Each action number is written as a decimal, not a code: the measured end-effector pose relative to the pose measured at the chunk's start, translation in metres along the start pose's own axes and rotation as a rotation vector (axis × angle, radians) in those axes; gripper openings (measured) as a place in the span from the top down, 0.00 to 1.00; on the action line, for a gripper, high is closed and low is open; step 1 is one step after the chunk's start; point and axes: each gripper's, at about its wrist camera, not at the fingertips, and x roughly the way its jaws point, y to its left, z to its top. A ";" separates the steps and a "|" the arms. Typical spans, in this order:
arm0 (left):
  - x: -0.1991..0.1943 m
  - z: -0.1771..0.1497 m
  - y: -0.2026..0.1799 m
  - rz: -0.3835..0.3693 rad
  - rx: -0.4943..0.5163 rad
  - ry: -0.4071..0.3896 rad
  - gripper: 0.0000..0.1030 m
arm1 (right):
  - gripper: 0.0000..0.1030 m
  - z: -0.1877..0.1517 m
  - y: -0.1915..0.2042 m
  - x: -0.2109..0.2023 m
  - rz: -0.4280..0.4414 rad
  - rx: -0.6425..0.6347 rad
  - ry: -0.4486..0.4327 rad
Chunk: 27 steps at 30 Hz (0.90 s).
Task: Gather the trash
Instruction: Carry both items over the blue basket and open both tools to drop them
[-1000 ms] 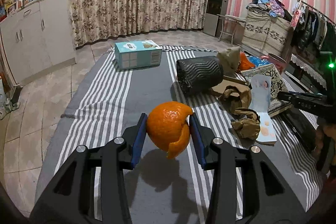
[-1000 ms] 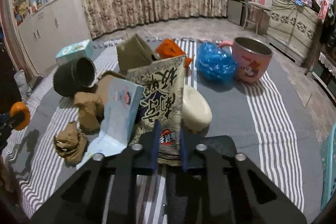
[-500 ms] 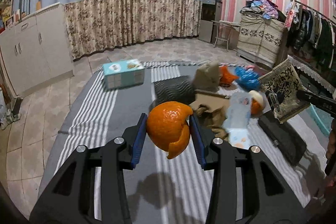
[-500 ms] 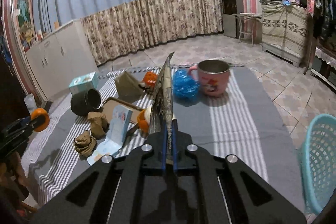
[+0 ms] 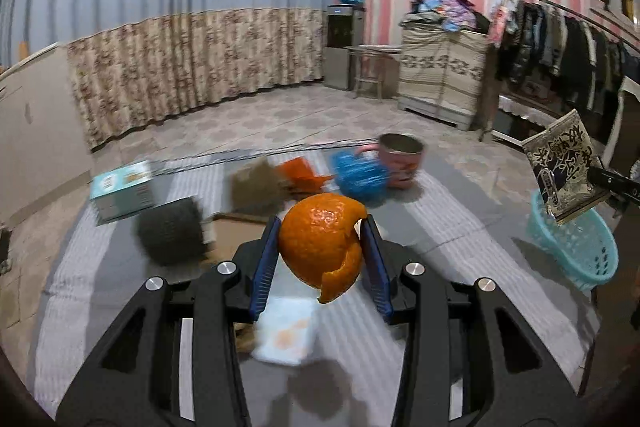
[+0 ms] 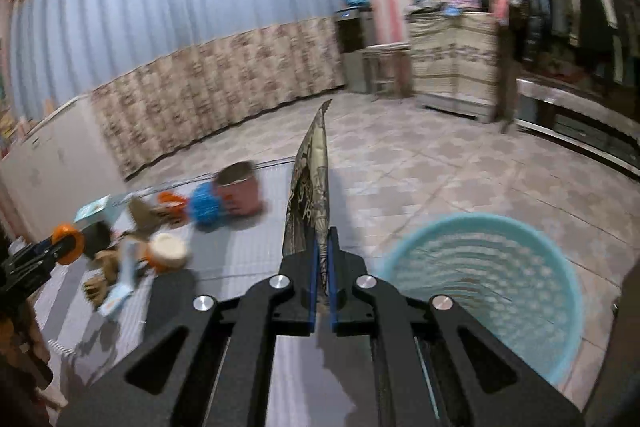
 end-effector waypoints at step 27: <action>0.118 -0.001 -0.310 -0.379 0.182 0.110 0.61 | 0.96 -0.026 -0.181 0.013 -0.241 0.223 0.090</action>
